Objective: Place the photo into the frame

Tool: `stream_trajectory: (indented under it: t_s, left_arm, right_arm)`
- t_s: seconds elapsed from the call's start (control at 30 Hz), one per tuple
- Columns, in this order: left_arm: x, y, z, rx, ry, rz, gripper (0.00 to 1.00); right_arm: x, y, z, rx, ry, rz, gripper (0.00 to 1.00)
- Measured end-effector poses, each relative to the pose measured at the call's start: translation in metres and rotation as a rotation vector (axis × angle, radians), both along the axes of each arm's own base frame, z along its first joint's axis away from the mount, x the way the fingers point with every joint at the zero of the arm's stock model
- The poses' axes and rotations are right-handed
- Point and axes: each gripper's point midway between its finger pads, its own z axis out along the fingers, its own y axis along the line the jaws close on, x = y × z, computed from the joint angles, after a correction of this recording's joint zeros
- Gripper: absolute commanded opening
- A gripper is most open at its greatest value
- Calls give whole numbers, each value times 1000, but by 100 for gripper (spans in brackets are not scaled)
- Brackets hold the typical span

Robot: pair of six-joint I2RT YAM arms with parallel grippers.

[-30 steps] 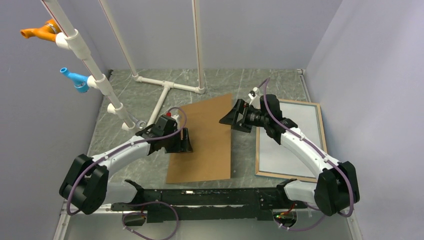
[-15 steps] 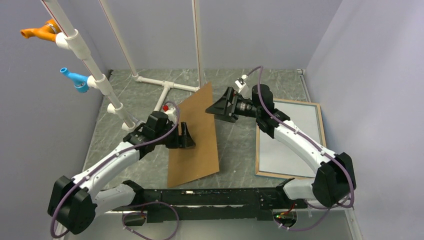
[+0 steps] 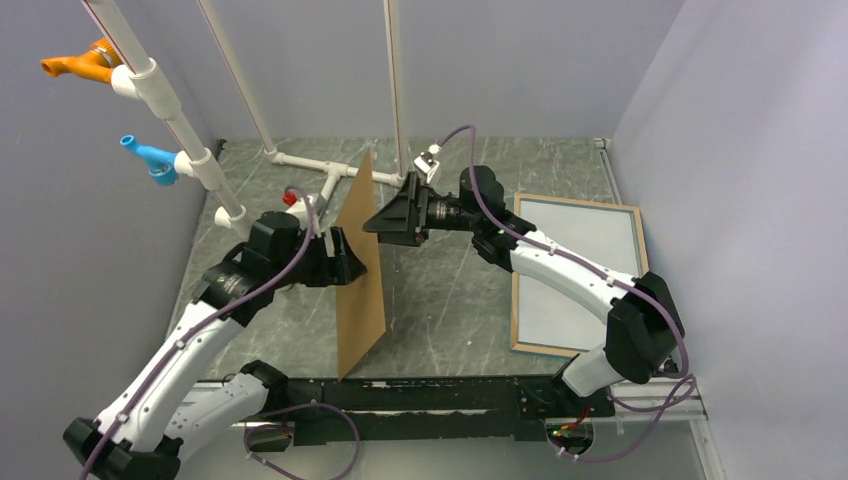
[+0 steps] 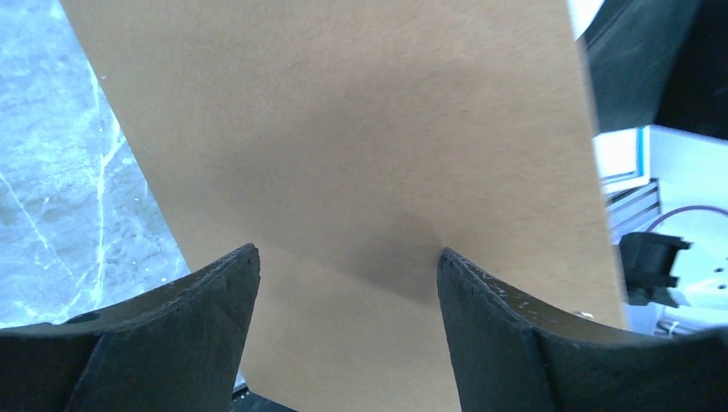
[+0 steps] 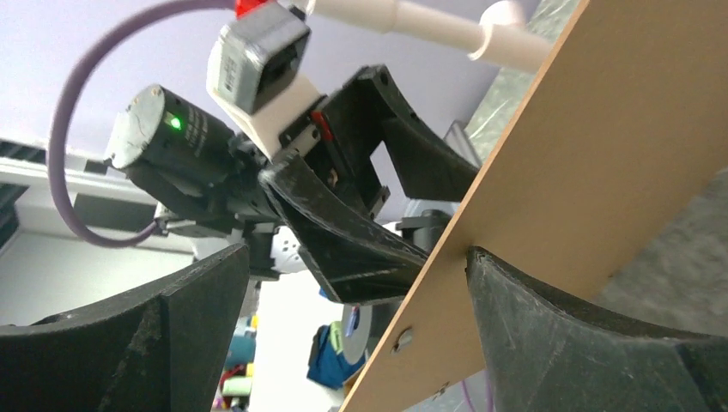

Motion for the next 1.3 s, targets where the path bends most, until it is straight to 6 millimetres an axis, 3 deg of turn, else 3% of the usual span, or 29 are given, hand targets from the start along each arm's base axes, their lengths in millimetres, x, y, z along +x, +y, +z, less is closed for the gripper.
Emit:
stream_trajectory:
  t_s: [0.23,0.4,0.5,0.73,1.0,1.13,1.3]
  left_arm:
    - [-10,21,57,-93,-87,76,89]
    - [-15,28,93,-150,-147,99,96]
    - [-17,31,104,-173,-172,111,96]
    - [-5,33,95,-158,-114,132,94]
    - [11,38,82,-139,-60,173,91]
    - [15,43,78,-103,-35,197,87]
    - [20,51,63,-38,7,222,70]
  right_arm:
    - [-26,18,15,46,-8,90,97]
    - [-31,27,15,59,-7,115,97]
    - [-34,33,11,63,3,128,97]
    - [-45,44,11,85,19,167,98]
    - [-65,54,24,155,-3,222,98]
    - [-72,59,21,179,11,243,98]
    - [-72,66,9,181,45,256,98]
